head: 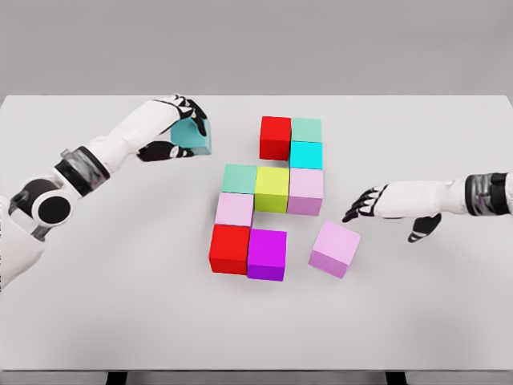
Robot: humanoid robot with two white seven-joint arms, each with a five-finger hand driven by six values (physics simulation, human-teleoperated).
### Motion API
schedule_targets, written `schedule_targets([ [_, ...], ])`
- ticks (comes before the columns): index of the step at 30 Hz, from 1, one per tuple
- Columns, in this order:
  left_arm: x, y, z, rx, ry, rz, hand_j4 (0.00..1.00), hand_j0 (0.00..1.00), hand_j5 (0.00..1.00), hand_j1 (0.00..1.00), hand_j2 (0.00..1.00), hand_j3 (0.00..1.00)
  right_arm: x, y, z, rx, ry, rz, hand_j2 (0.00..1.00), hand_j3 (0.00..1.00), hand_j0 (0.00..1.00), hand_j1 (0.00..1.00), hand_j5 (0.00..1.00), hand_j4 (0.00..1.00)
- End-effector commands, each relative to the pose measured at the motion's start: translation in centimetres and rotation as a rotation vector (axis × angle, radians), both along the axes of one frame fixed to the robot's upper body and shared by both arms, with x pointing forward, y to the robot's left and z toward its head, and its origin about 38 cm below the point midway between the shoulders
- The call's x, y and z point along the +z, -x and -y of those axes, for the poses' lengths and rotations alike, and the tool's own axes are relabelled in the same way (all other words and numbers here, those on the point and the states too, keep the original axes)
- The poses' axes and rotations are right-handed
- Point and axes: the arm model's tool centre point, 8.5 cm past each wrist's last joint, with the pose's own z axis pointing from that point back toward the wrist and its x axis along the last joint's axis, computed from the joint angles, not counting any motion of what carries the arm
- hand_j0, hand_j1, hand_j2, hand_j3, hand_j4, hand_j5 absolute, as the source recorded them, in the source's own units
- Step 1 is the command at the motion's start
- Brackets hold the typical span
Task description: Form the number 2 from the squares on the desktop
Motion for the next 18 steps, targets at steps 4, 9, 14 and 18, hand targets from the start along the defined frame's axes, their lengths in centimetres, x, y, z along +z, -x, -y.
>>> schedule_targets([
  [4,-0.8,-0.8,0.7,0.013,0.003,-0.013,0.4,0.4,0.4,0.4,0.4,0.4,-0.2,0.0,-0.8,0.011,-0.015,-0.006,1.0,1.0,1.0,1.0,1.0,1.0],
  [9,-0.4,-1.7,1.5,0.013,0.015,-0.005,0.4,0.4,0.4,0.4,0.4,0.4,-0.2,0.2,-1.8,0.038,-0.028,-0.004,1.0,1.0,1.0,1.0,1.0,1.0],
  [14,-1.0,-2.7,3.0,0.002,-0.004,-0.018,0.4,0.4,0.4,0.4,0.4,0.4,0.0,0.5,-2.3,0.054,-0.034,-0.001,1.0,1.0,1.0,1.0,1.0,1.0],
  [18,-1.1,-3.1,3.5,0.0,-0.006,-0.024,0.4,0.4,0.4,0.4,0.4,0.4,0.0,0.6,-2.5,0.061,-0.036,0.0,1.0,1.0,1.0,1.0,1.0,1.0],
])
